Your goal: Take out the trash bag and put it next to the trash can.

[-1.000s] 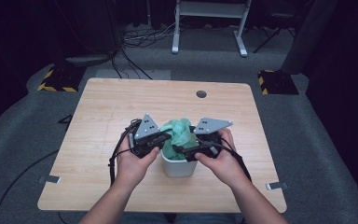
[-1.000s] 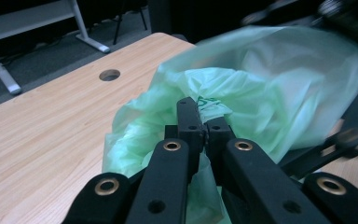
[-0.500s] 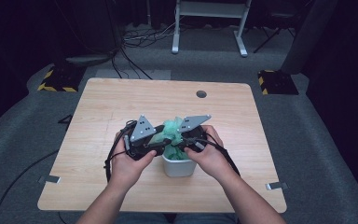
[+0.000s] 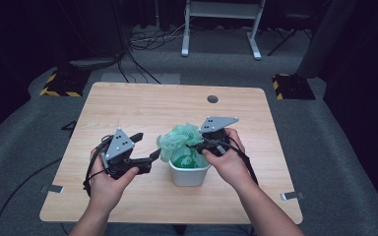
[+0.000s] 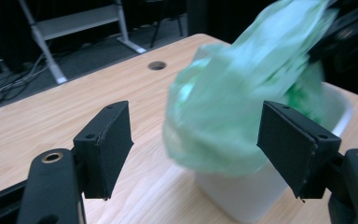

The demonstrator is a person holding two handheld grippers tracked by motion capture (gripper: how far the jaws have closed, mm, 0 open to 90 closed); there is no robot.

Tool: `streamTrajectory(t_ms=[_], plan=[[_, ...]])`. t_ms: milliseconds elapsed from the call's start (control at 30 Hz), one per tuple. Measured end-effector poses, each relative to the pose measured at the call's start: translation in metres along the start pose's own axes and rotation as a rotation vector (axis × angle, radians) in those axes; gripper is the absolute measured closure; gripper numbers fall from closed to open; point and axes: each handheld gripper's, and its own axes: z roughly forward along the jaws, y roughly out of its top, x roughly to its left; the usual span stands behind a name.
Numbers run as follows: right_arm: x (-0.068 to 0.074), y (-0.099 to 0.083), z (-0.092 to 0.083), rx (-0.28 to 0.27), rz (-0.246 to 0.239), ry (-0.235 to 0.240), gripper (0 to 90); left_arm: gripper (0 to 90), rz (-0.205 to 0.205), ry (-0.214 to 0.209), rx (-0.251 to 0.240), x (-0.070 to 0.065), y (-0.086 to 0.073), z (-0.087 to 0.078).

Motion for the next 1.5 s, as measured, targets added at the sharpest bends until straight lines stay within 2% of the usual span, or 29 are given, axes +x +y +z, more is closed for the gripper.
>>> streamTrajectory(t_ms=[167,267,400,533,633,733,867,1033,1167,1367,1500], plan=[[0.0,0.007,-0.009,-0.029,-0.003,-0.018,89.0,26.0,-0.024,0.042,0.006,0.013,-0.013,-0.007],[-0.001,0.012,-0.015,-0.049,-0.003,-0.021,89.0,26.0,-0.021,0.072,0.015,0.018,-0.021,-0.01],[-0.002,0.018,-0.023,-0.07,-0.004,-0.029,89.0,25.8,-0.025,0.09,0.034,0.022,-0.032,-0.01],[-0.002,0.026,-0.031,-0.089,-0.006,-0.034,88.7,25.8,-0.05,0.101,0.049,0.026,-0.045,-0.01],[-0.002,0.032,-0.038,-0.103,-0.01,-0.044,88.6,25.7,-0.037,0.124,0.061,0.03,-0.052,-0.01],[-0.001,0.038,-0.044,-0.112,-0.016,-0.052,88.5,25.0,-0.053,0.12,0.063,0.034,-0.058,-0.012],[-0.001,0.045,-0.049,-0.124,-0.022,-0.056,88.4,23.1,-0.063,0.11,0.104,0.043,-0.062,-0.014],[0.0,0.055,-0.055,-0.135,-0.031,-0.063,88.4,23.2,-0.07,0.116,0.123,0.051,-0.07,-0.015],[0.001,0.062,-0.061,-0.145,-0.037,-0.07,88.3,23.5,-0.083,0.12,0.122,0.058,-0.075,-0.015],[0.001,0.076,-0.07,-0.163,-0.055,-0.088,88.0,23.9,-0.084,0.114,0.146,0.061,-0.081,-0.011],[-0.001,0.081,-0.078,-0.174,-0.059,-0.107,87.9,23.5,-0.087,0.116,0.143,0.063,-0.084,-0.01]])
